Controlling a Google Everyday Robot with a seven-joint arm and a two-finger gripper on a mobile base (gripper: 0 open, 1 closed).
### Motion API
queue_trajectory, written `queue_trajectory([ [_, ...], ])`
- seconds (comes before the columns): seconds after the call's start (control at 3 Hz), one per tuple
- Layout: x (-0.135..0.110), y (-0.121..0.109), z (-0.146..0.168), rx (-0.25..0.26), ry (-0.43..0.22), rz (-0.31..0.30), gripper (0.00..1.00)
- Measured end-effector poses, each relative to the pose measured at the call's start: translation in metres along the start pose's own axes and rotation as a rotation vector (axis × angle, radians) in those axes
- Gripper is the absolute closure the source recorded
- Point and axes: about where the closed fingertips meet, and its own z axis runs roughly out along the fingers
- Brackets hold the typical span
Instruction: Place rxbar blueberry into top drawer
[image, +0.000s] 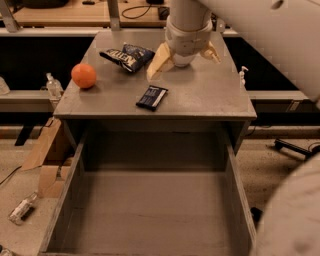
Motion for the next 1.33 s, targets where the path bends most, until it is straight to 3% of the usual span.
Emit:
queue_trajectory([
  [0.33,-0.017,0.008,0.009,0.033,0.017,0.138,0.00],
  [0.67,-0.017,0.006,0.037,0.033,0.057,0.326,0.00],
  [1.0,-0.013,0.003,0.058,0.005,0.066,0.434,0.00],
  [1.33,-0.027,0.005,0.088,-0.020,0.059,0.495,0.00],
])
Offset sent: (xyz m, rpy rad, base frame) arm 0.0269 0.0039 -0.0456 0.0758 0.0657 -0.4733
